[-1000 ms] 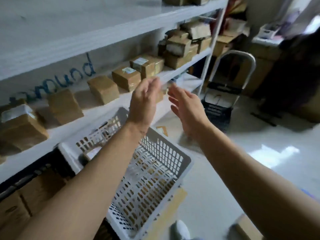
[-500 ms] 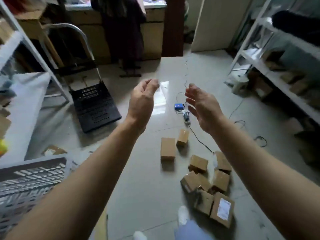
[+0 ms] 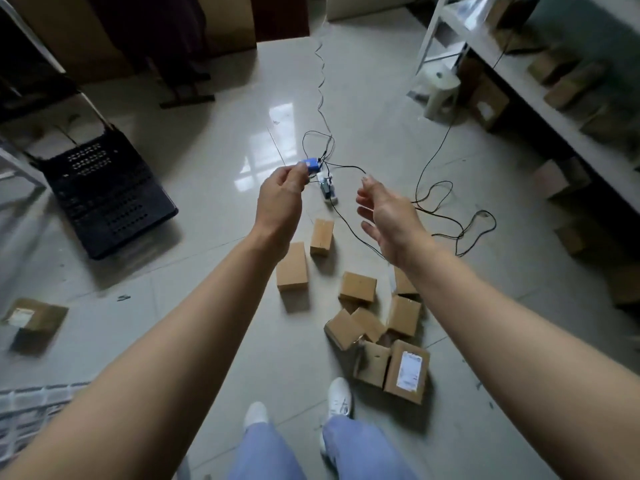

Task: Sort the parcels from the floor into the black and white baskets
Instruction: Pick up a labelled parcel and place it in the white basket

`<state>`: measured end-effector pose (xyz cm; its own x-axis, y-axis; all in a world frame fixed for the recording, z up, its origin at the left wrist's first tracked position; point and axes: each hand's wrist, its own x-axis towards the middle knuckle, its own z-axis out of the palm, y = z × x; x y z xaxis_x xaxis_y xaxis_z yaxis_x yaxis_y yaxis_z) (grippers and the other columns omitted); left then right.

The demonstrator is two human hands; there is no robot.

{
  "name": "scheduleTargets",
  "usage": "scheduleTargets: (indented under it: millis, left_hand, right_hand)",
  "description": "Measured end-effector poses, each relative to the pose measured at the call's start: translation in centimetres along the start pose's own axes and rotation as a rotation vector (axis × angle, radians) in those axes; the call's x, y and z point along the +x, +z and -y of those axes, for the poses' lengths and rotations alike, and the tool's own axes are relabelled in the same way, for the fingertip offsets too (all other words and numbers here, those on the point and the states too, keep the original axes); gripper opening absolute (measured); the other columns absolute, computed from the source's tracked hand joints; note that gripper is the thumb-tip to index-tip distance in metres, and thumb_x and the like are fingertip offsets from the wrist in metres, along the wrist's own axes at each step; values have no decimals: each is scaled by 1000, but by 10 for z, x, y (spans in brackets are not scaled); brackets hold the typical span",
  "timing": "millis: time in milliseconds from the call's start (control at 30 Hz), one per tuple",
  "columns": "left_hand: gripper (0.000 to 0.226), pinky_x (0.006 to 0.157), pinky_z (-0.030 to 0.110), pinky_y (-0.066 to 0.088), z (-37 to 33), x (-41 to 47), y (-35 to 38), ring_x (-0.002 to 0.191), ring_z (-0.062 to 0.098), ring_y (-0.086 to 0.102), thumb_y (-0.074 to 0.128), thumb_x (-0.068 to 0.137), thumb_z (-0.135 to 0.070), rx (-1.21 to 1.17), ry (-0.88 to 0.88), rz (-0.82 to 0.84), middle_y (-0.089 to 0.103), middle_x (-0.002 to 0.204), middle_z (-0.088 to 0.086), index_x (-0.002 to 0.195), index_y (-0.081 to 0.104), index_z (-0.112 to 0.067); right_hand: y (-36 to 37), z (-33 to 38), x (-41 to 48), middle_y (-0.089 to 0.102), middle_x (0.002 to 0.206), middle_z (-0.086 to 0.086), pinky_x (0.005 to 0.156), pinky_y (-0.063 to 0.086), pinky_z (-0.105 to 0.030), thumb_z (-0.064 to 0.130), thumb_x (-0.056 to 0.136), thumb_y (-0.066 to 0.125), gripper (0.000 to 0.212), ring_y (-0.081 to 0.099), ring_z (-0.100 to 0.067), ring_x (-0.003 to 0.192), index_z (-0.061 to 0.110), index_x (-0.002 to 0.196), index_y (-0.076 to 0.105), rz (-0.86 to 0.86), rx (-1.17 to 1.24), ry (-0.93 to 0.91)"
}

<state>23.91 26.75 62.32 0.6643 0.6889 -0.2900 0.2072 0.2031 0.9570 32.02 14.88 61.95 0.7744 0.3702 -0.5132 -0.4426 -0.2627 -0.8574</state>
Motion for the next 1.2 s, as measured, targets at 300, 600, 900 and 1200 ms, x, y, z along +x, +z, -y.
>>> scheduleTargets:
  millis: [300,600,900,1200]
  left_hand:
    - [28,85,30,37,48,115,-27,102,18,54,44,97,-34,144,-142,12,59,103,2,102,59,-11]
    - [26,81,31,39,147,253,-43,92,19,50,43,95,-29,365,-222,159,56,100,6,98,57,-7]
    - [23,64,27,35,379,378,-38,82,17,47,43,96,-32,583,-304,283,51,87,3,89,51,-11]
    - [27,65,29,37,568,451,-31,75,22,47,42,94,-33,882,-254,376,54,89,8,88,54,-10]
  right_hand:
    - [45,-37,87,58,97,-1,94,44,-36,43,92,52,30,57,-26,105,14,89,59,-51,81,234]
    - [111,-131,211,58,119,-7,92,43,-33,45,92,53,43,55,-22,114,9,115,58,-153,242,484]
    - [144,-328,362,39,147,-13,108,35,-42,44,93,52,66,41,-29,133,11,146,31,-226,425,741]
    - [153,-501,455,26,153,-7,113,25,-51,49,90,52,67,27,-34,138,20,146,29,-359,406,992]
